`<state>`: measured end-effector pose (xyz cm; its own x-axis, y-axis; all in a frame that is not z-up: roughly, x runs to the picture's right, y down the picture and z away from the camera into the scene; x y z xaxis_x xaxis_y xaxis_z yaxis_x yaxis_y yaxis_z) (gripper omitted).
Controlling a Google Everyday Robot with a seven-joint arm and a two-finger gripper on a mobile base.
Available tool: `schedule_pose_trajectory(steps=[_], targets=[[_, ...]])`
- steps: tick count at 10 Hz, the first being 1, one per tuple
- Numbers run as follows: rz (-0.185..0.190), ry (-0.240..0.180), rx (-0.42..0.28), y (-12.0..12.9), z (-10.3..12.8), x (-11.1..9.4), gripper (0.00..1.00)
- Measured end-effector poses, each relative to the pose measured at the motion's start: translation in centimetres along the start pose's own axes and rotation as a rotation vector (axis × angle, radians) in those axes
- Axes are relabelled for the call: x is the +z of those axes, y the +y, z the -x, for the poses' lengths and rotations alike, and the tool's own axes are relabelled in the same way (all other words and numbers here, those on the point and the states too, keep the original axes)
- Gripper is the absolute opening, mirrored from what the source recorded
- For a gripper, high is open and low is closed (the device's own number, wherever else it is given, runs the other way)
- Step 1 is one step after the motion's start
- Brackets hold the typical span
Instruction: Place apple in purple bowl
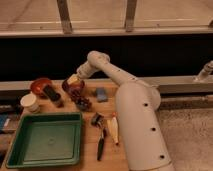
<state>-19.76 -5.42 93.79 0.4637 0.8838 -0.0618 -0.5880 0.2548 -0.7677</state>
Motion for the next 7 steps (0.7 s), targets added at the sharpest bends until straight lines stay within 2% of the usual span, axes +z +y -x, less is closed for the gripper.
schedule_pose_trajectory(steps=[7], targets=[[0.001,0.001,0.001,-0.03,-0.08,0.08,0.8]])
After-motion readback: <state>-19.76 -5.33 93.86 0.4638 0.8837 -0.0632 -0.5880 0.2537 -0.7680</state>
